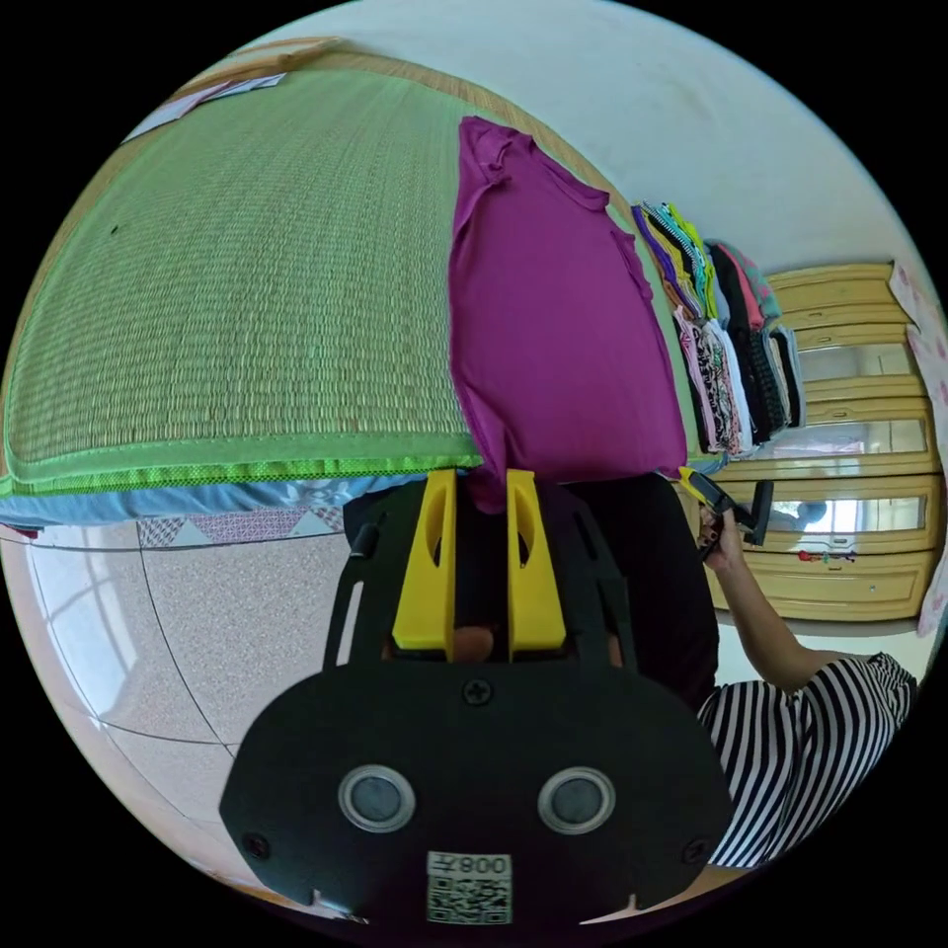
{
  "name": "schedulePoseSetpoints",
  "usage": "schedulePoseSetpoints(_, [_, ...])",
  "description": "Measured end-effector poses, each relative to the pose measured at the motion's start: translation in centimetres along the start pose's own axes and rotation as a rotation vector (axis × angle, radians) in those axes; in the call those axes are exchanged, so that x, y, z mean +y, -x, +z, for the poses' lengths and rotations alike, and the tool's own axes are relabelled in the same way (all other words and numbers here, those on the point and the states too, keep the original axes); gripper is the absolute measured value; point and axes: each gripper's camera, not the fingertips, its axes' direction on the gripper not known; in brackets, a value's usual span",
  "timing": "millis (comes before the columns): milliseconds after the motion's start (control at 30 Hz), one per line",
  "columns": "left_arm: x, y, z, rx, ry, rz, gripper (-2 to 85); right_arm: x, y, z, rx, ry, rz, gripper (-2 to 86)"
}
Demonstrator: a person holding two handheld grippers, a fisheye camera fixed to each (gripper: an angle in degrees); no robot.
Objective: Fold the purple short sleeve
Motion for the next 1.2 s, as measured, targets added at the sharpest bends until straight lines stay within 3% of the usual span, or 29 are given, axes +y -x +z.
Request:
schedulePoseSetpoints(533, [-2.3,3.7,-0.4,0.052,0.038,-0.016,3.7,1.3,-3.2,1.6,-0.138,0.044,0.005,2.3])
schedulePoseSetpoints(1200, [4.4,7.9,-5.6,0.237,-0.147,0.033,1.6,6.6,-0.9,-6.6,-0.380,0.005,-0.182,1.0])
